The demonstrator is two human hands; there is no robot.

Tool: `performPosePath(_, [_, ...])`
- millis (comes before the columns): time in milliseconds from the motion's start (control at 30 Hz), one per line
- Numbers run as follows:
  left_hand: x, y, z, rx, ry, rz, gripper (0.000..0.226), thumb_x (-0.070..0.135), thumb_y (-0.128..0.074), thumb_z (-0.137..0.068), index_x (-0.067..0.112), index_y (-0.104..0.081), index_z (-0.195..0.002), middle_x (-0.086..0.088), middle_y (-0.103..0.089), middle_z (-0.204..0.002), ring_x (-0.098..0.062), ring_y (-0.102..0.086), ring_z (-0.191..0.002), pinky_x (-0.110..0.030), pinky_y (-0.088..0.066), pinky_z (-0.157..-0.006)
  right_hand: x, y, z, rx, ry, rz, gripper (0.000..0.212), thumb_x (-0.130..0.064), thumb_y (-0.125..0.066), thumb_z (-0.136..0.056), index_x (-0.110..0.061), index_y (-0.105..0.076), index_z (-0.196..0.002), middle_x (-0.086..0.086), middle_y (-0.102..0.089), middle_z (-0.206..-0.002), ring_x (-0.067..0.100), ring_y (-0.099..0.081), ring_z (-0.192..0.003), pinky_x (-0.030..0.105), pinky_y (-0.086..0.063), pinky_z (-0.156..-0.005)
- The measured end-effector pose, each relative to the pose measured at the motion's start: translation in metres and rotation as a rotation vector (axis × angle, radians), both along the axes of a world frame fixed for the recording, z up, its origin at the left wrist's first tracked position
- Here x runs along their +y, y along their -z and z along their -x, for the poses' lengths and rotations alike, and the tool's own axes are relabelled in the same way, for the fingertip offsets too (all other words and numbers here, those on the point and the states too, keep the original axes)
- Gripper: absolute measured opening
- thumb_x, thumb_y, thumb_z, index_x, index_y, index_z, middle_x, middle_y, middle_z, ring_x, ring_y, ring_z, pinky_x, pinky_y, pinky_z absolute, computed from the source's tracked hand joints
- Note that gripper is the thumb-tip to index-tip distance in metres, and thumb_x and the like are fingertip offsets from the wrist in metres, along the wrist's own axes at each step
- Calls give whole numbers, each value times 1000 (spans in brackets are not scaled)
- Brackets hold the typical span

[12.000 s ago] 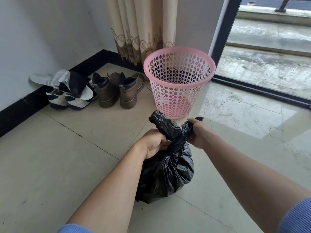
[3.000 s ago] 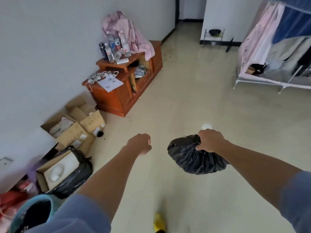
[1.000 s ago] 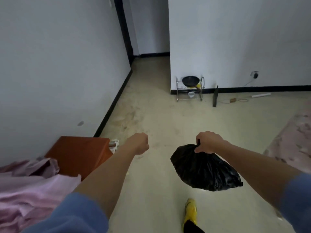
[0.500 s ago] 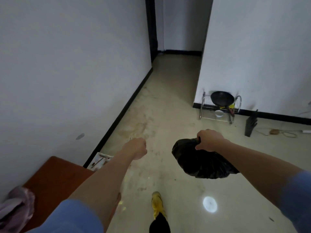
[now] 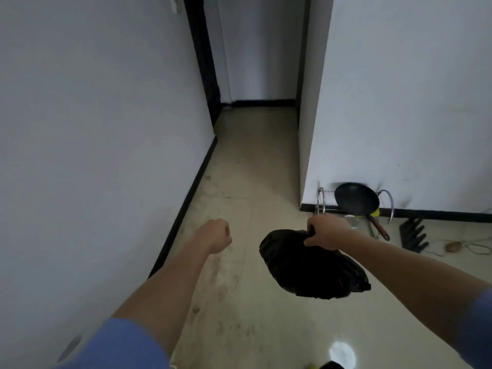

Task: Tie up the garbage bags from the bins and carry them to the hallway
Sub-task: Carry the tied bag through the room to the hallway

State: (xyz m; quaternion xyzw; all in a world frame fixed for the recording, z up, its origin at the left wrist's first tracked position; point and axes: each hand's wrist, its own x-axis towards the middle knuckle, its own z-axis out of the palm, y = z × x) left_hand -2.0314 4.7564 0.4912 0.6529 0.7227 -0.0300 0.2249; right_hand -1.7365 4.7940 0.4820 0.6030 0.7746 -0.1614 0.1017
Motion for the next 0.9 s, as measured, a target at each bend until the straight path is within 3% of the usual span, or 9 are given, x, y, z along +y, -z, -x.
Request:
performPosePath(333, [304,25,27,-24,-16,22,22,25,-57,-89,13,-63,-106,-8,-62,-116,-25,-60,-104,-30,-46,-84,317,33,46,27,-10,58,41,-48,-70,-79,-21,-61,-109,1,-63,-107,20,-58,-91,30,-43,-73])
performPosePath(533, [462,14,61,-74,-84,28,27,20,-53,-93,2,-62,-111,-13,-61,-118,-28,-59,-108,-33,-47,-90,507,15,85,-14,-97,80,34,-48,-69,-81,-21,-57,-96,-1,-56,-89,20,-57,-82,31,-50,-72])
performPosePath(600, [507,20,81,-73,-104,63,27,21,-52,-94,4,-61,-114,-11,-59,-122,-26,-57,-112,-30,-44,-92,565,17,102,-40,-128,86,33,-48,-69,-80,-23,-53,-94,-1,-57,-91,20,-58,-85,32,-52,-75])
performPosePath(733, [610,47,130,-91,-172,130,28,28,-53,-91,15,-59,-115,-7,-58,-124,-22,-56,-111,-32,-45,-97,680,31,137,-68,-178,137,43,-45,-70,-81,-17,-55,-110,2,-58,-103,21,-59,-93,31,-53,-79])
performPosePath(900, [760,71,182,-98,-186,141,23,24,-55,-91,14,-60,-112,-4,-58,-121,-21,-55,-112,-29,-45,-92,823,52,185,-88,-160,214,50,-38,-78,-77,-12,-59,-114,7,-62,-110,23,-61,-98,33,-52,-79])
